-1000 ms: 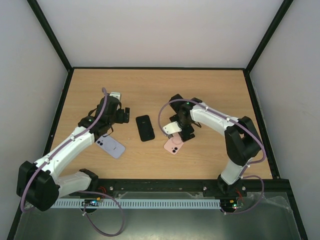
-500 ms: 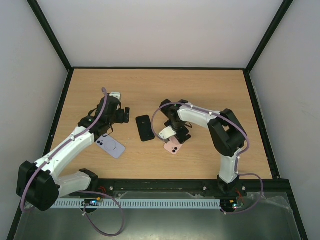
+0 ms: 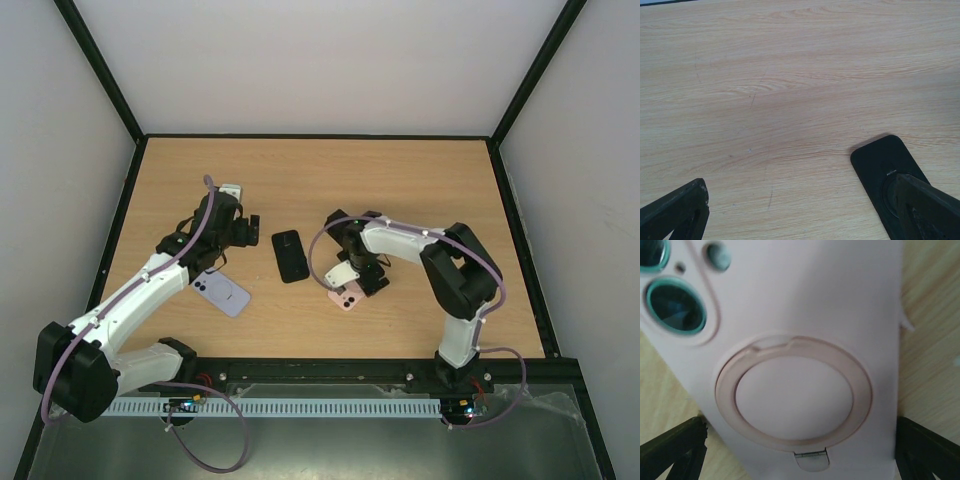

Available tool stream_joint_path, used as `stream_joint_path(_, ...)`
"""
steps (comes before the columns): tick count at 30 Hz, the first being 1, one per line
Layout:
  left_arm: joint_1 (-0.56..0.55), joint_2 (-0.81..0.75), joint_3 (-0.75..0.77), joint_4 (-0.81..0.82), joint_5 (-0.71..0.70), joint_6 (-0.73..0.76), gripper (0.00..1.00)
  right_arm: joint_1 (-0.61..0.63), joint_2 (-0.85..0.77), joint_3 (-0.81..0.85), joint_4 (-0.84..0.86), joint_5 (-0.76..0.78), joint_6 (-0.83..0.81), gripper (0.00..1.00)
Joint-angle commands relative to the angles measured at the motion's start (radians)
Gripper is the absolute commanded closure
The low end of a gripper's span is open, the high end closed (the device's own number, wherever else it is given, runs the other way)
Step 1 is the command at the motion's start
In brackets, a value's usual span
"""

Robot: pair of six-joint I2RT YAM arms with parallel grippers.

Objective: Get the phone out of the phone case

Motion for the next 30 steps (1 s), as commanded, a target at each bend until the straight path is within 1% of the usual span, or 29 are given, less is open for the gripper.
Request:
stream_joint_path(1, 0.006, -0.011, -0.012, 0.008, 0.001, 0.005, 0.00, 0.004, -0.062, -0.131, -0.055, 0.009, 0.041, 0.02)
stream_joint_path(4, 0.008, -0.012, -0.013, 0.009, 0.002, 0.005, 0.00, 0.004, -0.099, -0.181, -0.041, -0.015, 0.080, 0.03)
stream_joint_path(6, 0.008, -0.009, -0.012, 0.010, 0.004, 0.006, 0.00, 0.004, -0.115, -0.201, -0.026, -0.042, 0.126, 0.00)
stream_joint_path(10, 0.009, -0.007, -0.011, 0.008, 0.007, 0.005, 0.00, 0.004, -0.128, -0.221, 0.002, -0.123, 0.232, 0.01)
stream_joint_path(13, 0.011, -0.009, -0.011, 0.010, 0.006, 0.005, 0.00, 0.004, -0.136, -0.238, 0.004, -0.183, 0.276, 0.03)
stream_joint_path(15, 0.013, -0.008, -0.013, 0.011, 0.010, 0.004, 0.00, 0.005, -0.136, -0.252, 0.011, -0.204, 0.299, 0.09)
stream_joint_path(19, 0.014, 0.002, -0.012, 0.011, 0.014, 0.004, 0.00, 0.005, -0.142, -0.260, 0.015, -0.229, 0.347, 0.30)
stream_joint_path(22, 0.016, 0.003, -0.011, 0.016, 0.028, 0.006, 0.00, 0.003, -0.186, -0.262, 0.008, -0.276, 0.387, 0.43)
stream_joint_path(23, 0.015, -0.003, -0.009, 0.019, 0.042, 0.007, 0.00, -0.001, -0.208, -0.259, 0.003, -0.300, 0.402, 0.46)
stream_joint_path(25, 0.003, -0.037, -0.021, 0.059, 0.091, 0.019, 0.05, -0.010, -0.256, -0.251, -0.014, -0.372, 0.432, 0.49)
stream_joint_path(27, -0.048, -0.099, -0.068, 0.129, 0.141, 0.040, 0.08, -0.020, -0.308, -0.244, -0.040, -0.447, 0.464, 0.53)
stream_joint_path(28, -0.113, -0.132, -0.083, 0.157, 0.150, 0.051, 0.09, -0.023, -0.329, -0.240, -0.052, -0.482, 0.487, 0.54)
stream_joint_path(29, -0.150, -0.156, -0.092, 0.175, 0.143, 0.069, 0.10, -0.029, -0.348, -0.235, -0.067, -0.521, 0.498, 0.55)
stream_joint_path(30, -0.252, -0.177, -0.102, 0.182, 0.117, 0.090, 0.10, -0.036, -0.364, -0.229, -0.081, -0.556, 0.517, 0.56)
